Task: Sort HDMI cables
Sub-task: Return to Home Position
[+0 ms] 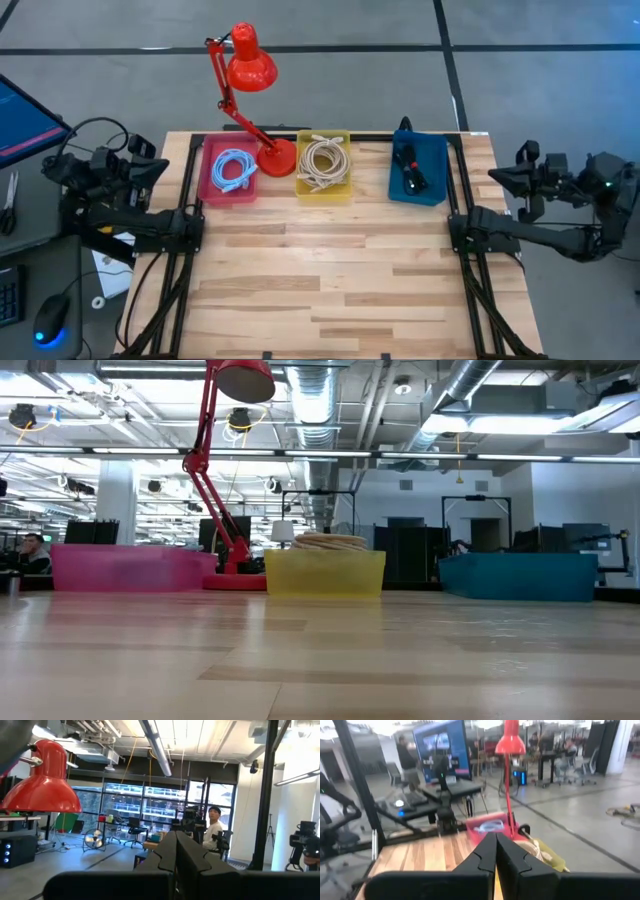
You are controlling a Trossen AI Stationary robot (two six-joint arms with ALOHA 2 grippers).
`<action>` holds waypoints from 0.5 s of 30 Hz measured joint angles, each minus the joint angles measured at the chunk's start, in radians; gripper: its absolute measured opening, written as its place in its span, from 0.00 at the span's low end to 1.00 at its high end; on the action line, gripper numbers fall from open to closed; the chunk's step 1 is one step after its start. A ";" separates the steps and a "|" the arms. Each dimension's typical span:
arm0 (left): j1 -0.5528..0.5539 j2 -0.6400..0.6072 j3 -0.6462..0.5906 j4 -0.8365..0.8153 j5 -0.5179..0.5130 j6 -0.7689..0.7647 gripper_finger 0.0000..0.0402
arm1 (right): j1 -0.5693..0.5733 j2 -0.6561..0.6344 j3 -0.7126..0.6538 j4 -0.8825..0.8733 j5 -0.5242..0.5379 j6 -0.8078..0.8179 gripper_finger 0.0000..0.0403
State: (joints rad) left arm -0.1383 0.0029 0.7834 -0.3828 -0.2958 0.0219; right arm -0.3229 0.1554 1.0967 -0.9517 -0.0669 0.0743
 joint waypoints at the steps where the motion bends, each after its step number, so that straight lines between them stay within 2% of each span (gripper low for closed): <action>1: 0.000 0.000 0.000 -0.001 0.000 0.000 0.01 | 0.000 -0.026 -0.023 0.017 0.000 0.003 0.00; 5: 0.000 0.000 0.000 -0.001 -0.012 0.000 0.01 | 0.000 -0.145 -0.098 0.080 0.008 0.023 0.00; 9: 0.000 -0.001 0.000 -0.001 -0.017 0.000 0.01 | 0.002 -0.145 -0.098 0.022 0.023 0.048 0.00; 15: 0.000 -0.001 0.000 -0.003 -0.022 0.000 0.01 | 0.004 -0.149 -0.091 0.034 0.019 0.024 0.00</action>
State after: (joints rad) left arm -0.1383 0.0021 0.7834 -0.3854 -0.3175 0.0219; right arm -0.3191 0.0059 1.0055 -0.9181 -0.0483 0.0978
